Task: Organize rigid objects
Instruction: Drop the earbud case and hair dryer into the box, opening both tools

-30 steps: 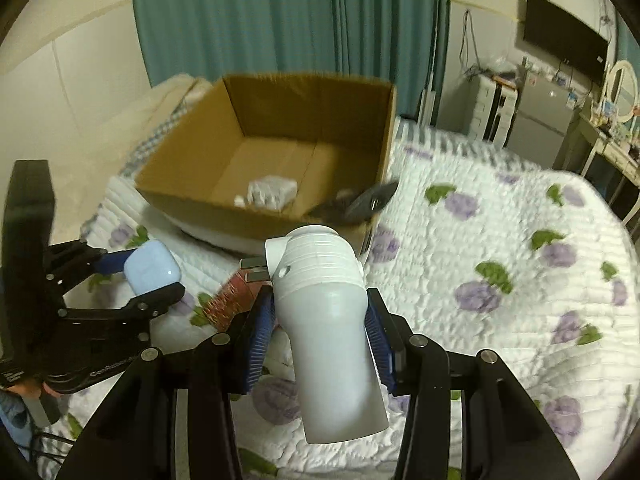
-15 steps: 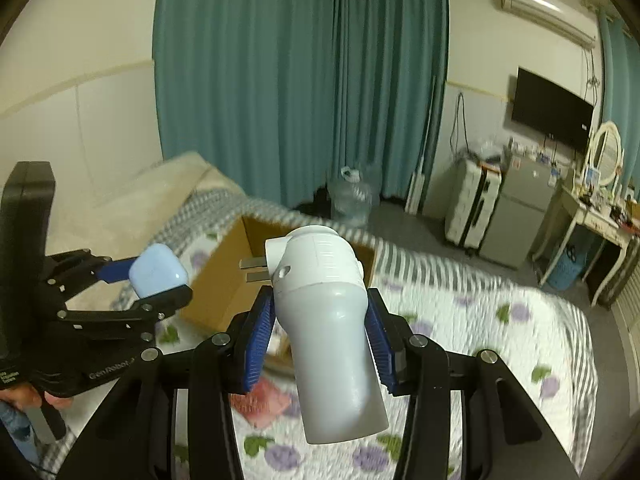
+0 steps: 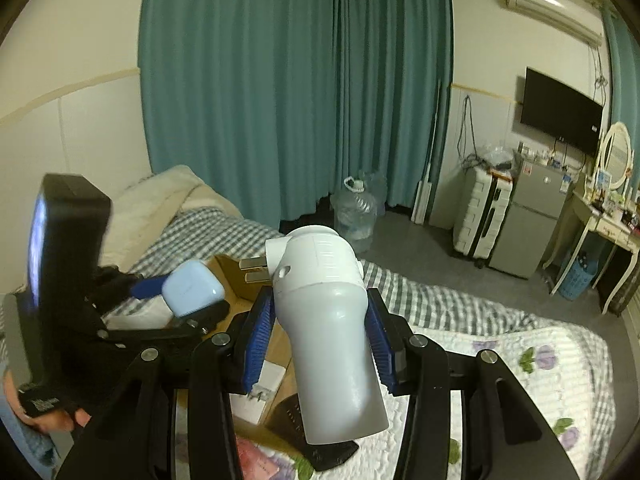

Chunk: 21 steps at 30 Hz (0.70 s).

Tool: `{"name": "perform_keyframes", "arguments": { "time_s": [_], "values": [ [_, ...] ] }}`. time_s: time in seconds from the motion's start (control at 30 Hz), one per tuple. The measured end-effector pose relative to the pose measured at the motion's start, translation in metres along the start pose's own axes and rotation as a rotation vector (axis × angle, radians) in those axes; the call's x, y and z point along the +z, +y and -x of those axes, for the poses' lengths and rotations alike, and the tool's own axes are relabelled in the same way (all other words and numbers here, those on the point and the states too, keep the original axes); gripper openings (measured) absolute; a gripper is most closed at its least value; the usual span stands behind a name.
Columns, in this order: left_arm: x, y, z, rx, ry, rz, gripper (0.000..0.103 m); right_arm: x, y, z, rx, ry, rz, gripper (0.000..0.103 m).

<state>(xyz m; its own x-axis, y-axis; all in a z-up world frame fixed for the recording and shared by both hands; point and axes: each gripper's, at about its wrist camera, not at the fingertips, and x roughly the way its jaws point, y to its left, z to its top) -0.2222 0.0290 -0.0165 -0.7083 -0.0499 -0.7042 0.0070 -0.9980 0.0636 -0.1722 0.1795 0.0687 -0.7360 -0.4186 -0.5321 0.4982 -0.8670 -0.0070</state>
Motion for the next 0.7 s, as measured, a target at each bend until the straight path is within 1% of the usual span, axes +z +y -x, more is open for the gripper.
{"name": "perform_keyframes", "arguments": {
  "time_s": [0.1, 0.2, 0.27, 0.33, 0.37, 0.4, 0.5, 0.7],
  "values": [
    [-0.013, 0.0, -0.025, 0.019, 0.044, -0.002, 0.052, -0.011, -0.006, -0.027, 0.007, 0.034, -0.024, 0.044],
    [-0.022, 0.003, -0.042, 0.015, 0.069, 0.008, 0.052, -0.024, -0.011, -0.049, 0.009, 0.075, -0.031, 0.044],
    [-0.025, 0.001, -0.043, 0.032, 0.042, -0.003, 0.053, -0.03, -0.016, -0.058, 0.011, 0.093, -0.04, 0.044],
    [-0.024, -0.002, -0.043, 0.017, 0.033, -0.014, 0.057, -0.035, -0.018, -0.063, 0.006, 0.105, -0.042, 0.044],
    [-0.023, -0.002, -0.042, 0.009, 0.034, -0.017, 0.061, -0.035, -0.02, -0.065, 0.003, 0.107, -0.045, 0.044],
    [-0.021, -0.002, -0.041, 0.015, 0.027, -0.016, 0.069, -0.035, -0.019, -0.064, -0.004, 0.103, -0.05, 0.044],
    [-0.018, 0.0, -0.031, 0.025, -0.012, -0.017, 0.069, -0.032, -0.025, -0.065, -0.001, 0.091, -0.077, 0.044],
    [-0.009, 0.01, -0.013, 0.037, -0.05, -0.002, 0.07, -0.023, -0.034, -0.08, 0.001, 0.087, -0.091, 0.045]
  ]
}}
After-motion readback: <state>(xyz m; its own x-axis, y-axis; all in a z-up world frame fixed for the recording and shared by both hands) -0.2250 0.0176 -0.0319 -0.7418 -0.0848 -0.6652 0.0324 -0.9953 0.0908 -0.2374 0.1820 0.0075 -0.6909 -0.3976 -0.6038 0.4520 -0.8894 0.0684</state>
